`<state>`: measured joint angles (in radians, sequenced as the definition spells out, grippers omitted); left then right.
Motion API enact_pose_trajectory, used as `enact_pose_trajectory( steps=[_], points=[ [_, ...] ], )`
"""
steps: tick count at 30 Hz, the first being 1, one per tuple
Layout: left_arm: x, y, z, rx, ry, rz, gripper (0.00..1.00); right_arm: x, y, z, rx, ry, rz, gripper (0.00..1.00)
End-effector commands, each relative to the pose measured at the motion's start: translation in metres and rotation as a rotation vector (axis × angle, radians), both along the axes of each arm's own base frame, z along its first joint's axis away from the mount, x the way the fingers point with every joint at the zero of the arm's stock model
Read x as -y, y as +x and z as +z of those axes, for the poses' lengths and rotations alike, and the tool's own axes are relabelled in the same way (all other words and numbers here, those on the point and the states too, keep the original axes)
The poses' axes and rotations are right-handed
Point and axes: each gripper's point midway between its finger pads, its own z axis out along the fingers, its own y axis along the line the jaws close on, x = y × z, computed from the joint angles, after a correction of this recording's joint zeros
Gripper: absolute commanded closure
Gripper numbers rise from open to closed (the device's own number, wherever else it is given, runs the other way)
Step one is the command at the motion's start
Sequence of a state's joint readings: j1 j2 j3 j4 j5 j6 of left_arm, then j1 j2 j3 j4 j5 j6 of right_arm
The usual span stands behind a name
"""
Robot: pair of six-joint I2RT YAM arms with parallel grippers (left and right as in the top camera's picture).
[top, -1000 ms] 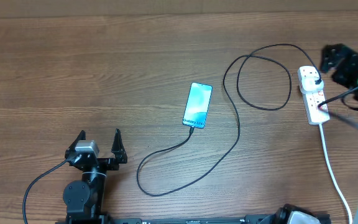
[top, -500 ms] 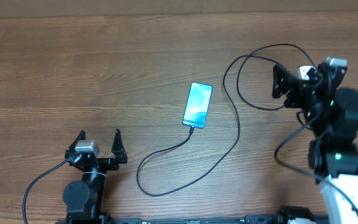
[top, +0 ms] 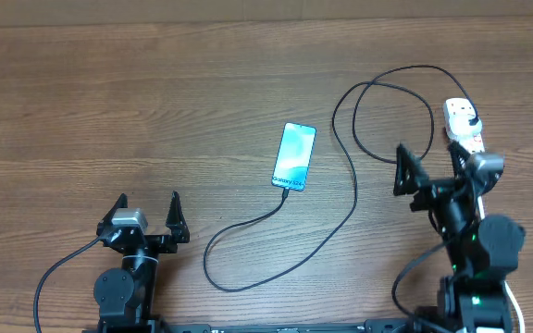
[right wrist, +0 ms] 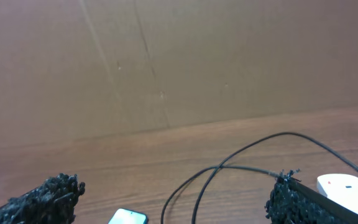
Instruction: Plug charger to phone and switch on socket
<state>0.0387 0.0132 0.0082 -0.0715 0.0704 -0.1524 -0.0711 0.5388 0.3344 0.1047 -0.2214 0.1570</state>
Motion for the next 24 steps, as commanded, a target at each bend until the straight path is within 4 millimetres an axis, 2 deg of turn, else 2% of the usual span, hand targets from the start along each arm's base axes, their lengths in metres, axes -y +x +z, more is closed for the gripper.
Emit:
enact_pose_trajectory(
  steps=[1, 6, 8, 15, 21, 24],
  points=[
    [0.000, 0.000, 0.000, 0.004, 0.019, 0.001, 0.00, -0.002, -0.011, -0.005, 0.045, -0.004, 0.001, 0.00],
    [0.000, 0.000, 0.000, 0.004, 0.019, 0.001, 0.00, -0.003, -0.024, -0.022, 0.084, -0.006, 0.006, 0.00],
    [0.000, 0.000, 0.000, 0.004, 0.019, 0.002, 0.00, -0.006, -0.029, -0.035, 0.088, -0.006, 0.015, 0.00],
    [0.000, 0.000, 0.000, 0.004, 0.019, 0.001, 0.01, -0.012, -0.037, -0.061, 0.082, -0.010, 0.035, 0.00],
    [0.000, 0.000, 0.000, 0.004, 0.019, 0.002, 0.00, -0.010, -0.043, -0.077, 0.032, -0.064, 0.023, 0.00],
    [0.000, 0.000, 0.000, 0.004, 0.019, 0.002, 0.00, -0.005, -0.044, -0.075, 0.046, -0.085, -0.006, 0.00]
  ],
)
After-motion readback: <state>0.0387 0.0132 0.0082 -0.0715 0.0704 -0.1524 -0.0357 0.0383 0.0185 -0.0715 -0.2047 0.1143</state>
